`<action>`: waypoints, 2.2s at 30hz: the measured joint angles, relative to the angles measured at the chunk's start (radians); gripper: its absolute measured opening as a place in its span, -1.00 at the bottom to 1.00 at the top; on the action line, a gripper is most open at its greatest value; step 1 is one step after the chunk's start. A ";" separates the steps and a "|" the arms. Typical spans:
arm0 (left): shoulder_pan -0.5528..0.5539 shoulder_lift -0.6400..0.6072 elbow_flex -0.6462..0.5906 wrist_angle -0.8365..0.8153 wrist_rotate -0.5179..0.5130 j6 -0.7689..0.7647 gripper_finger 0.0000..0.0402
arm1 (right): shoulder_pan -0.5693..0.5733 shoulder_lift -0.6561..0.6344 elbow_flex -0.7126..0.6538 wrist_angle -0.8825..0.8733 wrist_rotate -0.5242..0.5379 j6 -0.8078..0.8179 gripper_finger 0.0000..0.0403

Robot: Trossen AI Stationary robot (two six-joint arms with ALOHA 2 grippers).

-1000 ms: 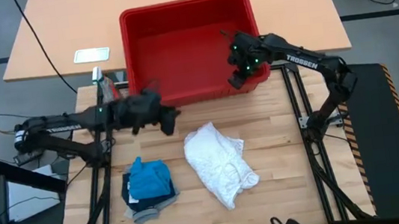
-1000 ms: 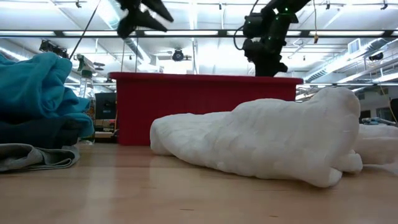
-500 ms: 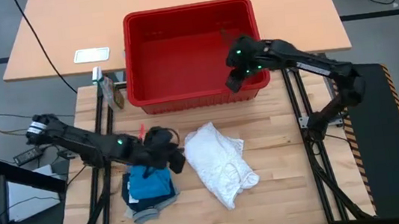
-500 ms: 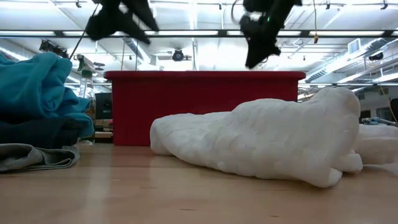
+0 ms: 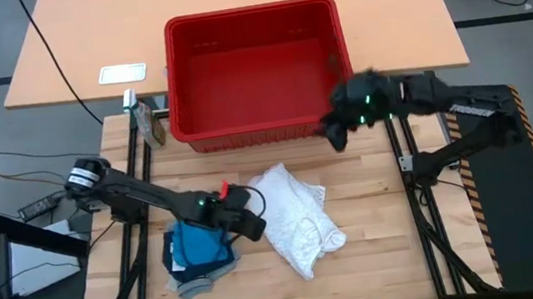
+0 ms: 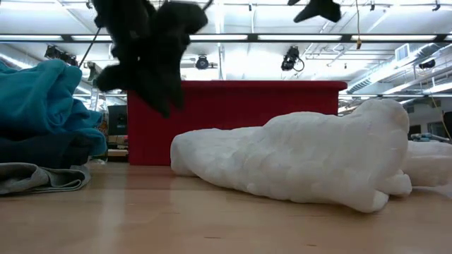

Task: Fold laundry
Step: Put the folded white blouse into the red laundry bin

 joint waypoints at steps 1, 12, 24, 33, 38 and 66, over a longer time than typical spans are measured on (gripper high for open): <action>-0.001 0.020 0.000 0.006 0.000 0.000 -0.29 | 0.038 -0.004 -0.018 -0.010 0.021 0.031 0.11; 0.041 0.169 0.000 0.083 0.117 -0.029 -0.05 | 0.376 -0.006 -0.364 0.023 0.086 0.464 0.48; 0.111 0.194 0.000 0.212 0.258 0.148 0.78 | 0.399 -0.001 -0.793 0.603 0.095 0.580 0.49; 0.163 0.326 0.003 0.571 0.395 0.236 0.80 | 0.308 0.142 -1.005 1.000 -0.048 0.569 0.49; 0.163 0.415 0.002 0.846 0.404 0.356 0.73 | 0.301 0.301 -1.012 1.241 -0.183 0.550 0.48; 0.160 0.143 -0.004 0.871 0.487 0.616 -0.79 | 0.263 0.069 -0.945 1.453 -0.422 0.658 -0.77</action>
